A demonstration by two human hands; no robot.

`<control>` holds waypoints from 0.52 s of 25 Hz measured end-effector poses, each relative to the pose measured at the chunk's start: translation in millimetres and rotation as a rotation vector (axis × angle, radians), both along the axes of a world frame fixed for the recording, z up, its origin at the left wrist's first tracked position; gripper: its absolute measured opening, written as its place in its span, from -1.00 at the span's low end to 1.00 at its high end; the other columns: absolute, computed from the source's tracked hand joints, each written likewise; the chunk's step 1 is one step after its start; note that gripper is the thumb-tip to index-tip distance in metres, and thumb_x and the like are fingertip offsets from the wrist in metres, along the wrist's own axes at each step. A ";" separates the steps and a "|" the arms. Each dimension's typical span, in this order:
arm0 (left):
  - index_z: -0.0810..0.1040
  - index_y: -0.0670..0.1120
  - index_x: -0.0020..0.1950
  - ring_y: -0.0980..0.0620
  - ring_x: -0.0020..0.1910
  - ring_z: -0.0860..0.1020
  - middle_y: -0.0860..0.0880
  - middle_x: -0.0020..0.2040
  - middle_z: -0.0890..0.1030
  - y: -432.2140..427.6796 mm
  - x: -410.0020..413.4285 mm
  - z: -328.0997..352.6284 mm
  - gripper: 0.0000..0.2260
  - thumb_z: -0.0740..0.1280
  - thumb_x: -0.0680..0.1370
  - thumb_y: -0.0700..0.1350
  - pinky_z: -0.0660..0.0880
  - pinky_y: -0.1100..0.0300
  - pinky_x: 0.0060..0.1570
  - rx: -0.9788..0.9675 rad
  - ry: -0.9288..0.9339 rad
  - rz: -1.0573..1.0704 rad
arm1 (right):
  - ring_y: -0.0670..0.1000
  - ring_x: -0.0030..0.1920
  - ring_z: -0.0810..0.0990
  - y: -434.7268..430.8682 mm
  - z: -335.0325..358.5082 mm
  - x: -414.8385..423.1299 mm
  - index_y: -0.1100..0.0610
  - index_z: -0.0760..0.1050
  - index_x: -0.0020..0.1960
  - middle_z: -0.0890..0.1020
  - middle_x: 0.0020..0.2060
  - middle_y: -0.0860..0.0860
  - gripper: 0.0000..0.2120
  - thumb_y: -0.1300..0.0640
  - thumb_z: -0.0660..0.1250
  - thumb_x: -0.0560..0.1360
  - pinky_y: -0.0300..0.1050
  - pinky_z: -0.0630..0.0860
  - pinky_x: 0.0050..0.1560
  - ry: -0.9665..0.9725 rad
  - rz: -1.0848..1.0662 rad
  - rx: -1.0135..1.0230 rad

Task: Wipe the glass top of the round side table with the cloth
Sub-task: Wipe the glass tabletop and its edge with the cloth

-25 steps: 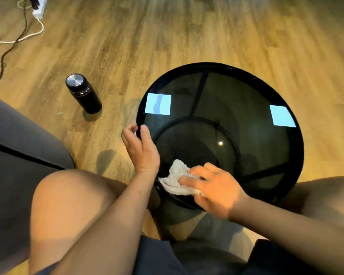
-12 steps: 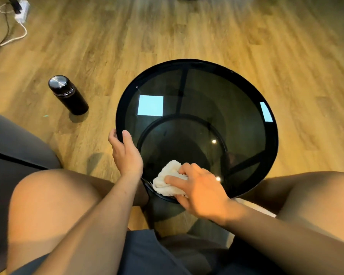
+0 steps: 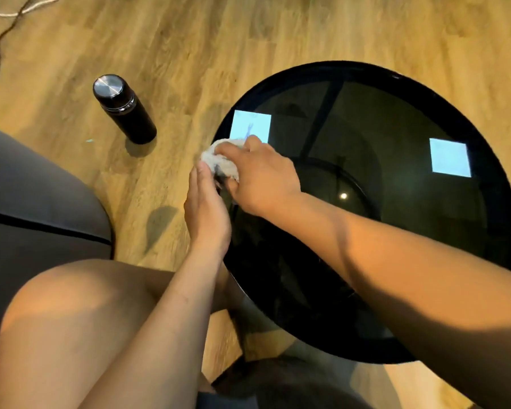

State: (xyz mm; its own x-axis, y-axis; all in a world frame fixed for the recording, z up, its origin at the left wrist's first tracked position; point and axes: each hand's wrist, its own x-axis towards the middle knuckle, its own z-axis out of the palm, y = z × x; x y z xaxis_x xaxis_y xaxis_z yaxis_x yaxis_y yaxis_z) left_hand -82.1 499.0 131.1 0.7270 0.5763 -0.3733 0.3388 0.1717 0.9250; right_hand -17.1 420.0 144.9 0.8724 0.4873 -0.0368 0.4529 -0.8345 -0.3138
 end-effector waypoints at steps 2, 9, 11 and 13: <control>0.37 0.06 0.48 0.38 0.17 0.33 0.36 0.20 0.35 -2.4 5.7 1.1 -0.57 -0.03 0.69 0.15 0.19 0.52 -0.01 0.102 0.039 -0.036 | 0.14 0.19 0.49 4.6 -5.6 39.7 -0.19 0.30 0.40 0.46 0.21 0.07 -0.56 -0.08 0.25 0.53 -0.02 0.37 -0.07 -0.050 -0.002 0.010; 0.29 0.12 0.51 0.18 0.25 0.32 0.28 0.21 0.43 1.1 12.5 -0.9 -0.57 -0.03 0.68 0.18 0.13 0.22 0.21 0.230 0.178 -0.119 | 0.31 0.01 0.64 -142.4 -4.8 191.3 -0.11 0.27 0.38 0.63 0.12 0.15 -0.47 -0.22 0.15 0.44 0.22 0.60 -0.04 -0.122 -0.539 -0.029; 0.37 0.12 0.46 0.24 0.08 0.34 0.38 -0.05 0.37 4.3 14.9 -1.3 -0.60 -0.01 0.68 0.18 0.17 0.21 0.15 0.223 0.166 -0.119 | 0.31 0.05 0.63 -154.4 -0.4 191.9 -0.08 0.26 0.39 0.63 0.15 0.14 -0.46 -0.21 0.16 0.44 0.21 0.58 0.01 -0.126 -0.610 -0.009; 0.37 0.12 0.46 0.37 -0.01 0.34 0.42 -0.08 0.35 4.8 16.0 -0.2 -0.59 0.00 0.67 0.19 0.19 0.28 0.11 0.191 0.156 -0.124 | 0.31 0.12 0.58 -119.1 -4.3 173.7 -0.02 0.34 0.36 0.61 0.15 0.19 -0.54 -0.11 0.19 0.49 0.11 0.49 0.01 -0.192 -0.571 -0.085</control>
State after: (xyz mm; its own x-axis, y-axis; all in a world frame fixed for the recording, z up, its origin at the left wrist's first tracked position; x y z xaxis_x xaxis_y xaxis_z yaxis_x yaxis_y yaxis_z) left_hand -66.0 503.8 130.9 0.7386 0.5576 -0.3790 0.4871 -0.0528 0.8717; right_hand 156.6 300.9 140.5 0.9900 -0.0573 0.1292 -0.0317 -0.9808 -0.1925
